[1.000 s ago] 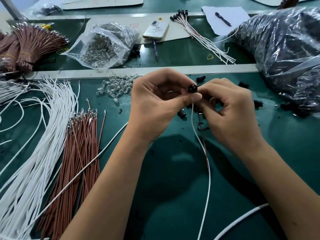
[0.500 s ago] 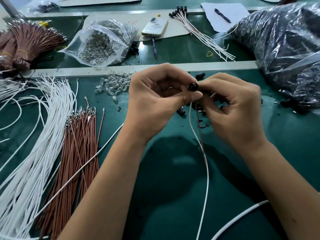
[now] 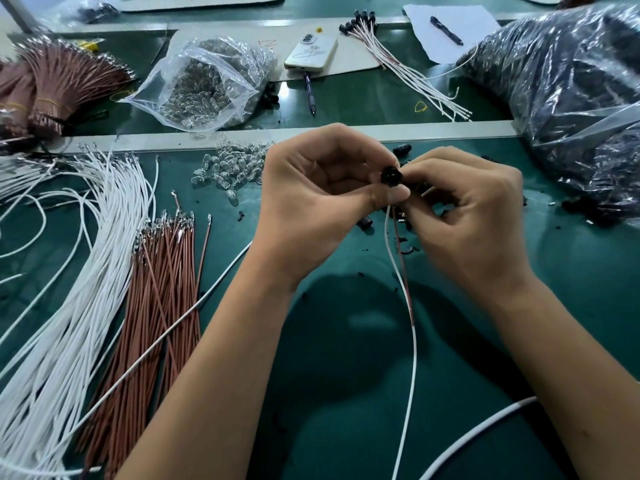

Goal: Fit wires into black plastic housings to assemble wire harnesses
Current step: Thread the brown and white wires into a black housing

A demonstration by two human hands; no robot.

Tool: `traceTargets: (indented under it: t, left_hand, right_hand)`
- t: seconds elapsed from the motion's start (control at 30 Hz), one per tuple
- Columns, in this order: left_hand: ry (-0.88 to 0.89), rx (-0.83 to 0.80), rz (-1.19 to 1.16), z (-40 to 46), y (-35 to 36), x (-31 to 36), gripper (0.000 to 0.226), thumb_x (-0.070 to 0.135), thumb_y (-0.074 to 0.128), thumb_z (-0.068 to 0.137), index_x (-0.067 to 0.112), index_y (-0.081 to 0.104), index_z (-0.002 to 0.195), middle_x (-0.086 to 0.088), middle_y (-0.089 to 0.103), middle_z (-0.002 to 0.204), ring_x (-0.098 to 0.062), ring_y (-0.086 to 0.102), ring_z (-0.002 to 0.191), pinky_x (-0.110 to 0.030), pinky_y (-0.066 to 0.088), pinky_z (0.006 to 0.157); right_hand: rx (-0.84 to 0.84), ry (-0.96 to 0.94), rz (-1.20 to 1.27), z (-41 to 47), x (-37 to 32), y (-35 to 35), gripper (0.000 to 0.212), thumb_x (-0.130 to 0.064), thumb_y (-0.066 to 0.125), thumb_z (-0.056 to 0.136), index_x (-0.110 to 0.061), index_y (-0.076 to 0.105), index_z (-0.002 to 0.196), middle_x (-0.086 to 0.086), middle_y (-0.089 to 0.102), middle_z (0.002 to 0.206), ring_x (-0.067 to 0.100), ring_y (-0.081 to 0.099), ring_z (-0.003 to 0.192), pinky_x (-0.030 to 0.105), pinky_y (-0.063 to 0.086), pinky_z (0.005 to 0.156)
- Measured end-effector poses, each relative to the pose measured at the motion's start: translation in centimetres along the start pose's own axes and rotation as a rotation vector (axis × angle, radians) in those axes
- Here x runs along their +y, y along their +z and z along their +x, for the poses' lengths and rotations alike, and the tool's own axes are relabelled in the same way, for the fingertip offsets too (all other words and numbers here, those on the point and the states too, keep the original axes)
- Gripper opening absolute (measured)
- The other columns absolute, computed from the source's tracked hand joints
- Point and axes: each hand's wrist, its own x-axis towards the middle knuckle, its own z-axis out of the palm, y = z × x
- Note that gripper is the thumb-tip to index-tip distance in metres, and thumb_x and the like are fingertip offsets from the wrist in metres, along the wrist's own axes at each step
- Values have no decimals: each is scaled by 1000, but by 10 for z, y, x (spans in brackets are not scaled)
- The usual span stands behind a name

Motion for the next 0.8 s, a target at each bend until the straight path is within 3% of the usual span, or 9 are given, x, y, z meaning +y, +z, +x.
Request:
traceTargets:
  t: [0.47,0.6,0.7,0.8]
  left_hand:
    - [-35,5,6,0,-5,-2,34,-12,84,67,4,64,90,-10,69,85,-22,65,79,-35,57,76]
    - [-61,2,53,1,-8,-3,37,-2,88,68,9,68,98,-6,68,84,-21,63,82,-43,55,73]
    - [-79,-14,45,1,-13,-7,38,1,88,70,8,71,103,-13,67,89,-23,63,87,-45,55,79]
    - [-87,-20,12,2,-15,-10,30,-1,86,71,5,74,98,-16,69,91,-26,63,86,-38,56,82]
  right_hand:
    - [17,-92,-18,-1,-3,-1,11,2,71,94,-2,79,100,8,73,89,25,67,79,35,53,70]
    - [12,-125,-49,0,-3,-1,8,-2,71,96,-1,79,98,9,73,90,28,67,81,38,53,73]
    - [8,-135,-51,0,-3,0,9,-5,70,98,-1,78,98,8,72,91,29,66,81,36,53,74]
    - [6,-134,-60,1,-2,1,12,-8,67,99,-1,77,98,9,71,89,29,65,80,35,52,74]
